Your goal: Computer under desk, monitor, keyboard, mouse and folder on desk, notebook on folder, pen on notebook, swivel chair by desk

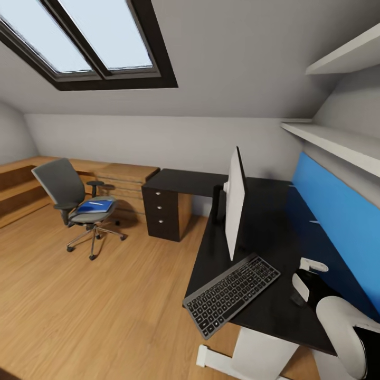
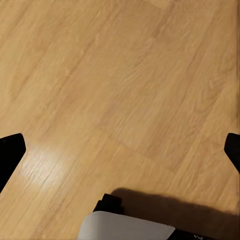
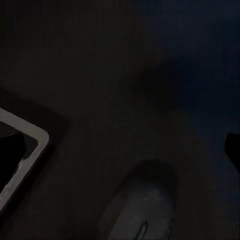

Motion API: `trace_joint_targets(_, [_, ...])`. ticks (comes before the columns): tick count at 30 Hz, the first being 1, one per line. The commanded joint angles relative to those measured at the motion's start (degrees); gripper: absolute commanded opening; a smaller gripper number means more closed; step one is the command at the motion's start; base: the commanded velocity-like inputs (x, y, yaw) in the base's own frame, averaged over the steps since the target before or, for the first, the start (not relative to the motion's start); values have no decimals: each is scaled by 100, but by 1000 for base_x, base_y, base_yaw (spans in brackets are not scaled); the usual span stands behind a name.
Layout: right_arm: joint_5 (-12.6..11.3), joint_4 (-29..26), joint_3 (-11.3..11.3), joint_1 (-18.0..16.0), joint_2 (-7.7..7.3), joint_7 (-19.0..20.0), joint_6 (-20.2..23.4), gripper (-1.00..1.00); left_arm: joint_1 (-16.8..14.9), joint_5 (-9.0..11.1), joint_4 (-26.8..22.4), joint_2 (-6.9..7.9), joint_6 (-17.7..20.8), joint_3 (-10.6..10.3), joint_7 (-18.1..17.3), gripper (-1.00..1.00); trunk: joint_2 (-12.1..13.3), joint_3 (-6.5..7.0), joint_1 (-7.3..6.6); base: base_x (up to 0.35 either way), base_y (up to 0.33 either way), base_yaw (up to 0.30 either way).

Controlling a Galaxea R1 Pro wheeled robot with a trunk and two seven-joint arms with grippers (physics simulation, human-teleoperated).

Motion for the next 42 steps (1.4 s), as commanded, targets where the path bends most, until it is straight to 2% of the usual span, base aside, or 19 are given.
trace_joint_targets(1, [-36, -8, 7, -4, -4, -41, 43, 100, -4, 51, 2, 1, -21, -51, 29, 100, -4, -7, 3, 313, -125, 0])
trace_joint_targets(7, [-41, 0, -2, -6, -5, -75, 148, 100, -4, 46, 2, -4, -14, -60, 5, 100, -4, -6, 3, 250, -109, -2])
trace_joint_targets(18, [-64, 4, -11, -3, -8, -79, 205, 100, -4, 74, -172, 10, -28, -24, 28, 100, -4, 38, 3, 30, -14, -161])
trace_joint_targets(21, [-71, 10, -14, -2, -9, -79, 401, 100, -4, 144, -458, 10, -21, 121, 38, 100, -4, 53, 3, 2, -1, -225])
trace_joint_targets(22, [-73, 13, -14, -4, -10, -79, 505, 100, -4, 191, -505, 9, -17, 223, 39, 100, -4, 56, 3, 1, 0, -188])
trace_joint_targets(26, [-76, 19, -16, -3, -6, -79, 671, 100, -4, 253, -560, 7, -12, 383, 40, 100, -4, 64, 3, 0, 0, -112])
trace_joint_targets(35, [-81, 29, -22, -6, 3, -67, 868, 100, -4, 279, -584, 6, -10, 461, 41, 100, -4, 68, 3, 0, 0, -24])
trace_joint_targets(42, [-94, 163, -20, -5, 27, -45, 1201, 100, -4, 282, -586, 6, -10, 473, 41, 100, -4, 68, 3, 0, 0, -2])
